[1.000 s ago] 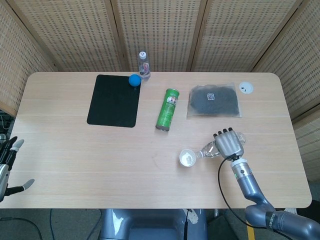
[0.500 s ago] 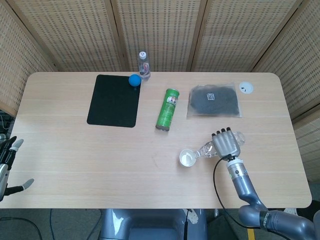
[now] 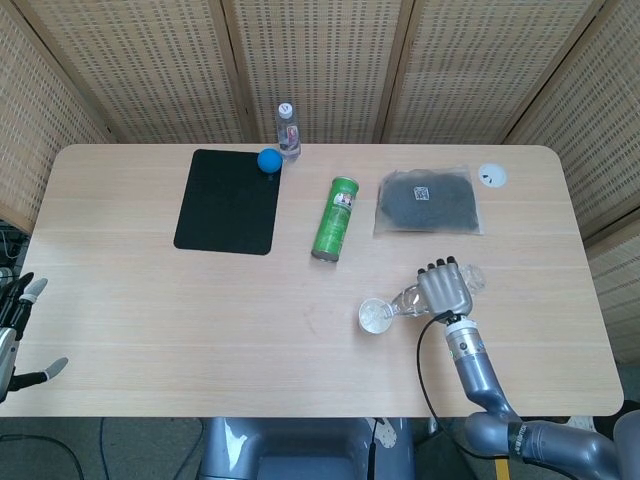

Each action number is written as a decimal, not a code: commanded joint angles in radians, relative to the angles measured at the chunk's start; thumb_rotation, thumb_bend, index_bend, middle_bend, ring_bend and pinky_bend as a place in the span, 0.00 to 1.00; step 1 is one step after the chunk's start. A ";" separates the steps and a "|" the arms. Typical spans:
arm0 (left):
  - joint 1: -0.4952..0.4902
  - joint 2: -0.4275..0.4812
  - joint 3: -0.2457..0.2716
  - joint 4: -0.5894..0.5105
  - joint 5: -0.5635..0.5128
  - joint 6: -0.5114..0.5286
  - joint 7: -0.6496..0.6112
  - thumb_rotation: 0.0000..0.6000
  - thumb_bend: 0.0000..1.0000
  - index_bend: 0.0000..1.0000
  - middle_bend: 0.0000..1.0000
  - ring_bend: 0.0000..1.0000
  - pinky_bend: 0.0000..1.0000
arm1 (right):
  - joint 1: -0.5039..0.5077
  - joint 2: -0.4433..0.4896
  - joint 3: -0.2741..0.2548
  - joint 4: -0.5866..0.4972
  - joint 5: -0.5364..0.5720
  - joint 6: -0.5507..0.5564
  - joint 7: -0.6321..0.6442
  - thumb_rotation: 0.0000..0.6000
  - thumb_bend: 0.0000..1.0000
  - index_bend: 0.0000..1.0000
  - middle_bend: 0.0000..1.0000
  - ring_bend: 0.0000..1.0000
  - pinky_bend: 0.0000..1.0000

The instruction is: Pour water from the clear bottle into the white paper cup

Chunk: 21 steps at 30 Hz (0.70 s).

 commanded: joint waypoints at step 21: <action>0.001 0.001 0.002 -0.002 0.001 0.003 0.004 1.00 0.09 0.00 0.00 0.00 0.00 | -0.046 0.092 0.075 -0.038 -0.059 -0.087 0.522 1.00 0.46 0.56 0.60 0.43 0.56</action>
